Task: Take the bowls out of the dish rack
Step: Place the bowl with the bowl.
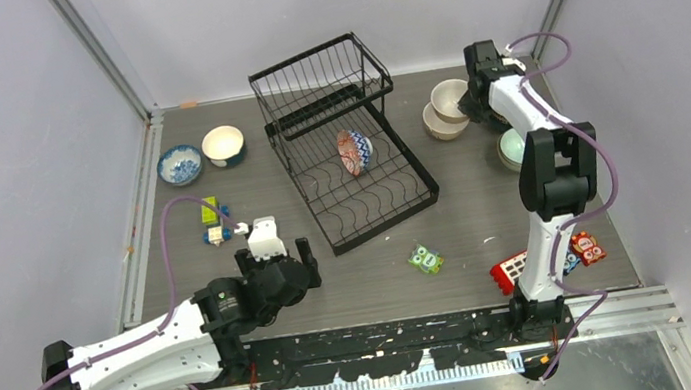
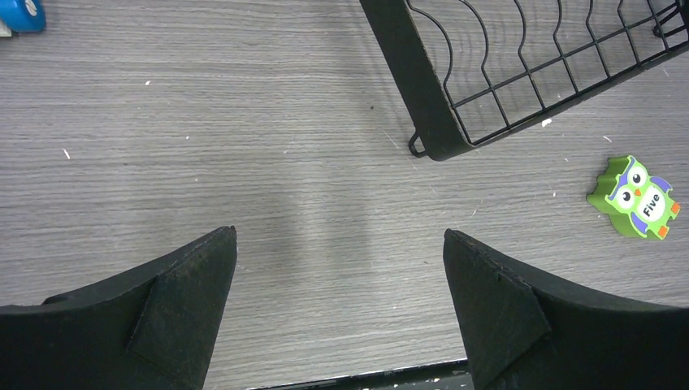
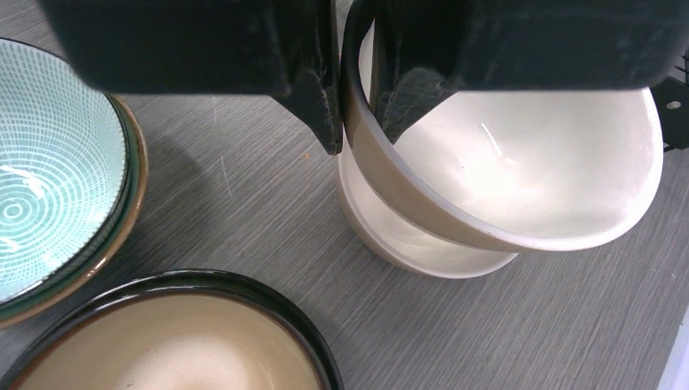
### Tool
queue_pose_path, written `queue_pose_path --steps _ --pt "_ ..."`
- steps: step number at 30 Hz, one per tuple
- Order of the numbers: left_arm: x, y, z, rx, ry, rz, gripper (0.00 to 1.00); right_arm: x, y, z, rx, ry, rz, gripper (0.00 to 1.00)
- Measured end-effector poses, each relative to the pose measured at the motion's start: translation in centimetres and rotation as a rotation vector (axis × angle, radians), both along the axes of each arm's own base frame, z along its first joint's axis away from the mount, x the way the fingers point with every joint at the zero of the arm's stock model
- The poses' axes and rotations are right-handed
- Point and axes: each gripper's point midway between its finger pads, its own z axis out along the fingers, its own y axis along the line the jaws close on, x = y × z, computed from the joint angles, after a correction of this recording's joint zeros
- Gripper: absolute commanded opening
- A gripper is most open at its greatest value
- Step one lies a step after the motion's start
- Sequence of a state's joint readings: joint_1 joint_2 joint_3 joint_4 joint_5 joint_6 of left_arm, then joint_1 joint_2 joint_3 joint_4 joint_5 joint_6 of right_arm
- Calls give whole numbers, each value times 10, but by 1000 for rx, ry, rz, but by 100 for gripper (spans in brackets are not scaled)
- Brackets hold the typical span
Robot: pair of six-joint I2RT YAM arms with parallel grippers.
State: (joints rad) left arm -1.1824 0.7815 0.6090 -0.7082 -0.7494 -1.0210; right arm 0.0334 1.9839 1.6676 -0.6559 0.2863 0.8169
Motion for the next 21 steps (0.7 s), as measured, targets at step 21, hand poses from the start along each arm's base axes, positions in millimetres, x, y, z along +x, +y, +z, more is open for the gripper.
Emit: queue_pose_path --steps 21 --pt "1 -3 -3 11 3 -2 100 10 7 -21 26 85 33 12"
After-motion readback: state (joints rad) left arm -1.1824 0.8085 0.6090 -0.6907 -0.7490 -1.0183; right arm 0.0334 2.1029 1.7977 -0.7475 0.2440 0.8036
